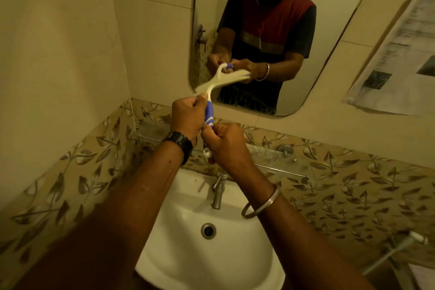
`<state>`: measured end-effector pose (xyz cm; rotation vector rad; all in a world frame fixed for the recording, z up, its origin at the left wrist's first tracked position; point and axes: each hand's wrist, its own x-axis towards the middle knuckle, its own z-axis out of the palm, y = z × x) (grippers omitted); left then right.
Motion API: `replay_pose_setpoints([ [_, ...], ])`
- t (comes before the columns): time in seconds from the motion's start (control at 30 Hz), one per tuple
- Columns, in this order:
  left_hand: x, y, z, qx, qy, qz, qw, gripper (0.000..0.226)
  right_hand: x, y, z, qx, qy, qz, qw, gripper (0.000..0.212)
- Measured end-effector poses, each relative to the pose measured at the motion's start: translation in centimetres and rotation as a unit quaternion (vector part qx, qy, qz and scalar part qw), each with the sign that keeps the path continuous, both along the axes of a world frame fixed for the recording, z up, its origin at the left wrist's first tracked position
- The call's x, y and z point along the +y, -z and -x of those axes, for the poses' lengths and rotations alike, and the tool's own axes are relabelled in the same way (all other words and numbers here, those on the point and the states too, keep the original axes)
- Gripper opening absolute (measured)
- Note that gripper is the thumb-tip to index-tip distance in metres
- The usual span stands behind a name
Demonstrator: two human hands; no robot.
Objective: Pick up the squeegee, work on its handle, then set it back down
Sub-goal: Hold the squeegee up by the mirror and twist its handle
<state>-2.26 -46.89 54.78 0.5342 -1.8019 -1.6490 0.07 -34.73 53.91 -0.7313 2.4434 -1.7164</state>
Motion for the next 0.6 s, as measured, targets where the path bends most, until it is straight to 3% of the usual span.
replay_pose_setpoints([
  [0.1, 1.9, 1.1, -0.7, -0.020, 0.011, -0.024, 0.999, 0.046, 1.6, 0.9, -0.2, -0.006, 0.004, -0.016, 1.000, 0.042],
  [0.3, -0.4, -2.6, -0.7, 0.059, -0.040, -0.054, 0.996, 0.040, -0.1, -3.3, 0.7, 0.087, -0.033, -0.037, 0.995, 0.040],
  [0.5, 1.0, 0.3, 0.0, 0.022, -0.038, -0.095, 0.995, 0.036, 1.2, -1.2, 2.4, 0.107, -0.038, -0.119, 0.986, 0.038],
  [0.6, 3.3, 2.1, -0.2, -0.010, -0.020, -0.105, 0.994, 0.034, 3.5, 1.0, 2.3, 0.072, -0.027, -0.135, 0.988, 0.035],
])
